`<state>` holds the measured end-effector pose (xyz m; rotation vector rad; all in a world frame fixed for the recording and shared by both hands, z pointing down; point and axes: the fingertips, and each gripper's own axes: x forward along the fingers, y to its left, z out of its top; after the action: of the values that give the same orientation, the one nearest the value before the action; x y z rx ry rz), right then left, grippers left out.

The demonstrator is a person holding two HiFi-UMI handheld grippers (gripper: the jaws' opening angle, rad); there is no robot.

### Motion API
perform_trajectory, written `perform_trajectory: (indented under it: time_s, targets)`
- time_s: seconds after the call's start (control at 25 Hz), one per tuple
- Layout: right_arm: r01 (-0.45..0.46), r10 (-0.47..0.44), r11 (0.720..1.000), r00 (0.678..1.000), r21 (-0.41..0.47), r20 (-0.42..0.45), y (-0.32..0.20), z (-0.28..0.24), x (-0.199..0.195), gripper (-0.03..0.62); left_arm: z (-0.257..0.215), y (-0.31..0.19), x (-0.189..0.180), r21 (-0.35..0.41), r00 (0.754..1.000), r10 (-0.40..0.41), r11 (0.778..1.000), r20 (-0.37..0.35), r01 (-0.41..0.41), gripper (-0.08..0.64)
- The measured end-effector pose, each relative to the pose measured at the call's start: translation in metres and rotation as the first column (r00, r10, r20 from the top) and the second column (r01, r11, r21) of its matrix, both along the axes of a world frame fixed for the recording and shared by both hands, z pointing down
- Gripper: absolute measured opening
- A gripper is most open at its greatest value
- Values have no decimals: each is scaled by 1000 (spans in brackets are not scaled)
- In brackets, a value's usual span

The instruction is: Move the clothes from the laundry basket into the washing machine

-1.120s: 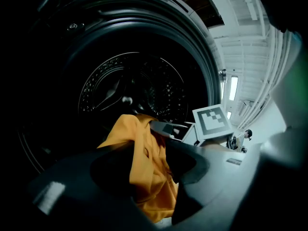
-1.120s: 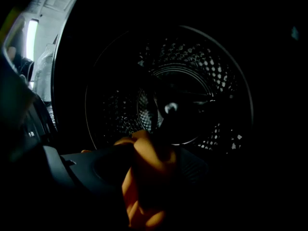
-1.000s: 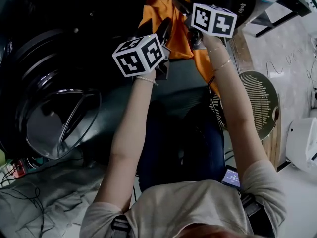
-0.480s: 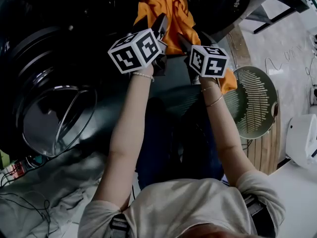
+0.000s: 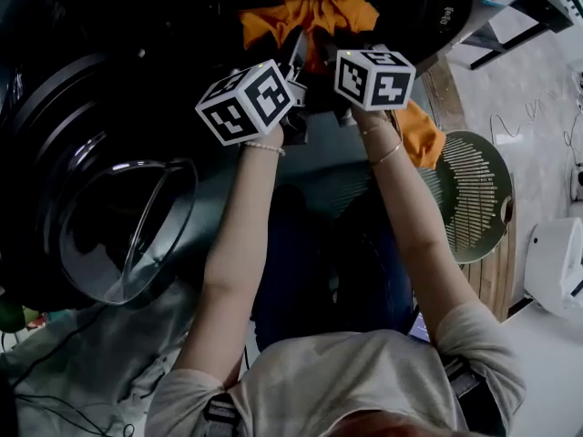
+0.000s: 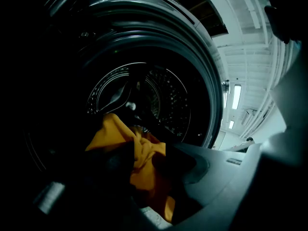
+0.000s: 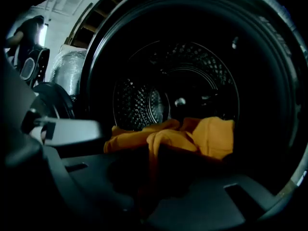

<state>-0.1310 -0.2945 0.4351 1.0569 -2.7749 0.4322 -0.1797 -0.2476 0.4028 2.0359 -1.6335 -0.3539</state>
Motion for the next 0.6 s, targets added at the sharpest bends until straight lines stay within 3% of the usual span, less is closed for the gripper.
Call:
perform_trajectory:
  time_s: [0.2, 0.32, 0.4, 0.44, 0.6]
  targets:
    - [-72, 69, 994, 996, 77, 49, -53, -39, -15, 44, 10, 0, -1, -30, 1000, 7, 1000, -9, -7, 190]
    - [-96, 94, 994, 995, 54, 24, -80, -43, -23, 47, 11, -2, 4, -31, 1000, 26, 999, 1, -26, 190]
    - [-71, 71, 997, 997, 1, 7, -82, -37, -29, 192, 14, -3, 6, -42, 999, 34, 999, 12, -33, 190]
    - [-58, 58, 998, 998, -11, 6, -80, -35, -29, 233, 15, -3, 6, -45, 999, 35, 998, 14, -34, 190]
    - [-23, 22, 999, 1000, 49, 13, -53, -42, -11, 247, 16, -4, 4, -44, 999, 34, 998, 15, -33, 190]
